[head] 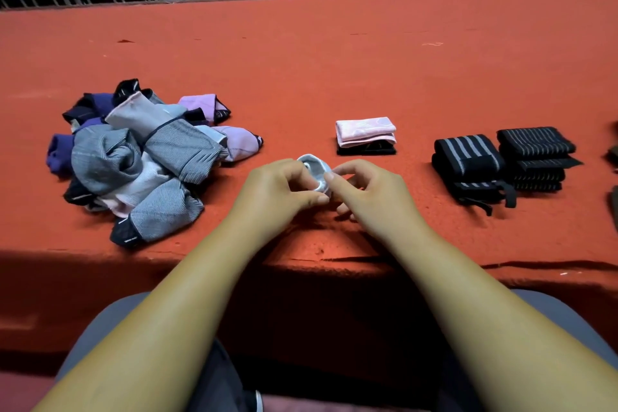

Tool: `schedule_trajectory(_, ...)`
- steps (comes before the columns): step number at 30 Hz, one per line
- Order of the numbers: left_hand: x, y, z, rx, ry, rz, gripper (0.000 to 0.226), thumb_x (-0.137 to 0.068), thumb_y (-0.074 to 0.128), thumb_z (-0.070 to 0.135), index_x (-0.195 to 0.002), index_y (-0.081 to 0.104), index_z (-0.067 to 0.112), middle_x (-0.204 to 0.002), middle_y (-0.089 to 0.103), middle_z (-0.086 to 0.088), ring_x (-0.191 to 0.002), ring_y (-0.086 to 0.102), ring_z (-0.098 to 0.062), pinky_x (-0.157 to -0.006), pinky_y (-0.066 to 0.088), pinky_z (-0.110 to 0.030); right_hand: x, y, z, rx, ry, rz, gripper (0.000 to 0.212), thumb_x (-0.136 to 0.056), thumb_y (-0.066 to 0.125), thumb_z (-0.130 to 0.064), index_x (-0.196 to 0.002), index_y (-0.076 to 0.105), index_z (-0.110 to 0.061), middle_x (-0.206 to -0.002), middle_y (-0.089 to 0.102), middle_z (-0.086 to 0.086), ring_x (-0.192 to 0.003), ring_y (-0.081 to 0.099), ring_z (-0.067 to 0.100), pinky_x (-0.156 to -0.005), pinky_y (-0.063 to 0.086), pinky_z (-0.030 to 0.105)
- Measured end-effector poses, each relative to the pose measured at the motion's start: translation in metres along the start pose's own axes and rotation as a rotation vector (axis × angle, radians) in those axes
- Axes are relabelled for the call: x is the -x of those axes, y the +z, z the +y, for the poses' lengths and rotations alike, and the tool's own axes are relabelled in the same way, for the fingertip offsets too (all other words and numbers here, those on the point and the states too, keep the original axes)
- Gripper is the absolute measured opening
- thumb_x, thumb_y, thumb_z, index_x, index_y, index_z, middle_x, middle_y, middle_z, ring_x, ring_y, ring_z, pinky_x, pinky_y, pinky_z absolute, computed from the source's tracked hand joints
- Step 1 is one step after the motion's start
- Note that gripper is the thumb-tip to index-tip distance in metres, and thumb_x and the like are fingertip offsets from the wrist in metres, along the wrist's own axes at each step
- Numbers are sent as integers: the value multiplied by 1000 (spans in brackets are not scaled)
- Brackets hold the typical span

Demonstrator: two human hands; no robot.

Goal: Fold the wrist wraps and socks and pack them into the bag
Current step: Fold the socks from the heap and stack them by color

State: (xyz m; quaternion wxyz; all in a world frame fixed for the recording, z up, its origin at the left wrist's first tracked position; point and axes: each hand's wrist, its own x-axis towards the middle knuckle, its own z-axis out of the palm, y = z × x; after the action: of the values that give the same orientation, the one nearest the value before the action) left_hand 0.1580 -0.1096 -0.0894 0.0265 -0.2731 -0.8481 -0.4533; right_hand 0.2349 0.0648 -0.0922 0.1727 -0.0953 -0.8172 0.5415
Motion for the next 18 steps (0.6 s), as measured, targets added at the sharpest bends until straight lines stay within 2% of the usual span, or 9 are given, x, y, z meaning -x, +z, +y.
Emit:
schedule_trajectory(3,1,3,3,59,19,-54,20,-74,95,14,-79,77,17,-84,75,4,-75,64,-4,-71,49,-27,0,-6,1,2,50,4,6,-95,72,-26,-96,77,-23,-76,79,-4,-66,77,14,-56,56,22)
schedule_trajectory(7,2,4,6,129,1,-43,15,-80,91,14,-81,76,15,-84,75,0,-70,60,-1,-67,45,-19,-3,-8,4,65,76,25,12,-91,64,-11,-86,75,-13,-69,78,1,-63,77,15,-58,62,30)
schedule_trajectory(8,3,3,7,188,-28,-37,13,-84,88,14,-83,75,13,-83,75,-4,-71,60,-2,-67,46,-18,-5,-9,5,44,100,34,12,-92,62,-9,-86,73,-10,-68,77,4,-63,77,16,-57,62,31)
schedule_trajectory(10,1,1,9,410,-105,-5,11,-92,81,11,-85,72,11,-84,74,-12,-79,66,-11,-77,56,-22,-10,-12,8,7,144,65,14,-93,58,-8,-86,70,-8,-65,76,8,-63,78,21,-60,64,36)
schedule_trajectory(12,-7,-5,6,739,-209,88,11,-98,72,6,-88,68,10,-86,70,-11,-88,70,-19,-87,62,-31,-17,-20,12,-21,175,127,21,-94,53,-8,-80,70,-8,-64,75,10,-66,79,27,-68,67,46)
schedule_trajectory(14,-20,-19,-5,982,-304,267,9,-102,65,4,-95,64,10,-92,69,-7,-90,71,-16,-84,63,-31,-25,-30,16,-167,226,227,27,-94,51,-5,-75,69,-9,-62,74,9,-70,79,30,-73,66,48)
schedule_trajectory(16,-30,-35,-19,1130,-375,475,6,-104,63,5,-103,62,10,-98,69,-6,-99,72,-18,-86,65,-36,-32,-41,20,-309,256,347,27,-95,50,-5,-76,69,-9,-60,73,6,-68,77,26,-72,63,45)
schedule_trajectory(18,-35,-42,-29,1158,-366,588,5,-104,62,3,-103,61,8,-100,68,-11,-102,72,-23,-90,65,-44,-36,-48,22,-357,245,428,26,-96,49,-9,-80,71,-11,-61,74,3,-70,77,24,-68,60,40)
